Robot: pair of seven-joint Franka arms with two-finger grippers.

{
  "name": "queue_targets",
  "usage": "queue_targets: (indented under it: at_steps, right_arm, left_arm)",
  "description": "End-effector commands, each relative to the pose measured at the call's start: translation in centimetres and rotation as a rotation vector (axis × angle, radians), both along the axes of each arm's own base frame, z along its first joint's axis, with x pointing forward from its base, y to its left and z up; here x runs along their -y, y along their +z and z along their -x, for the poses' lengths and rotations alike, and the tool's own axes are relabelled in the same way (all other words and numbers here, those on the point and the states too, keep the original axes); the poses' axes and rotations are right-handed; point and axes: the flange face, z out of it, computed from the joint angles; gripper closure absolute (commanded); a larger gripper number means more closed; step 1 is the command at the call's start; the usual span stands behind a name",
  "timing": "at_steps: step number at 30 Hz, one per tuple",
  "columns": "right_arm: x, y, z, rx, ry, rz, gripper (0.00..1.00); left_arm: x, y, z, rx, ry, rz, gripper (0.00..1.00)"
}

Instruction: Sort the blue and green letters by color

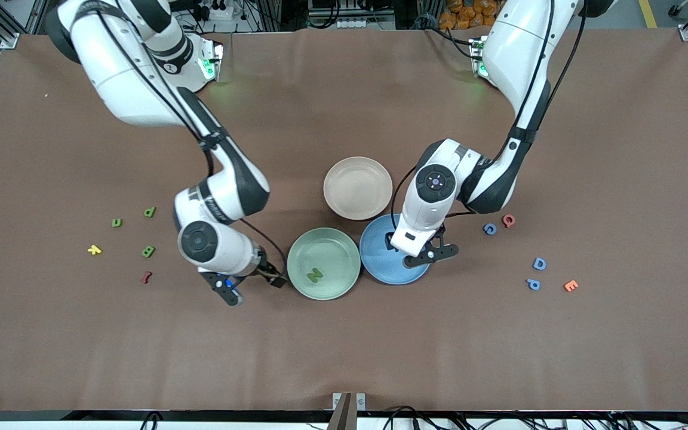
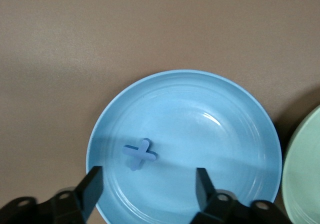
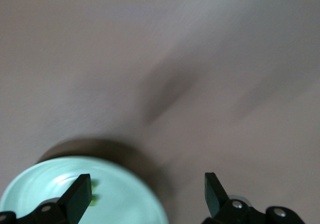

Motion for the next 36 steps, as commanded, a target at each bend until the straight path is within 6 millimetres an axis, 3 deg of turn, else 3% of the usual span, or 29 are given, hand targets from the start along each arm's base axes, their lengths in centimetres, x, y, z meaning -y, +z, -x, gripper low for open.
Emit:
queue_targets:
  at_steps: [1,6,11,15,19,26,30,36]
  right_arm:
    - [4.5,3.1,1.0,-0.012,0.095,0.013,0.0]
    - [9.4,3.7,1.7,-0.018,0.184,0.015,0.0]
    - [15.7,3.6,1.8,-0.024,0.225,0.018,0.0]
    - [20.5,3.5,2.2,-0.027,0.261,0.033,0.0]
    - [24.0,3.4,2.6,-0.021,0.282,0.062,0.0]
    - [27.7,1.6,5.1,0.051,0.293,0.14,0.02]
    - [29.7,0.5,6.3,0.08,0.276,0.148,0.07]
    - [30.9,-0.1,7.3,0.103,0.295,0.162,0.13]
  left_arm:
    - [-1.6,1.6,-0.9,0.03,0.023,-0.012,0.08]
    - [-4.9,2.1,-0.7,0.017,-0.019,-0.036,0.08]
    - [-8.9,2.3,-0.6,-0.008,-0.085,-0.055,0.08]
    - [-11.9,1.0,-0.4,-0.044,-0.128,-0.072,0.08]
    - [-14.4,0.0,-0.4,-0.072,-0.174,-0.081,0.08]
    - [-18.3,-1.6,0.0,-0.082,-0.229,-0.094,0.08]
    - [-19.2,-2.0,0.3,-0.077,-0.245,-0.094,0.08]
    - [-20.0,-2.6,1.1,-0.069,-0.242,-0.089,0.08]
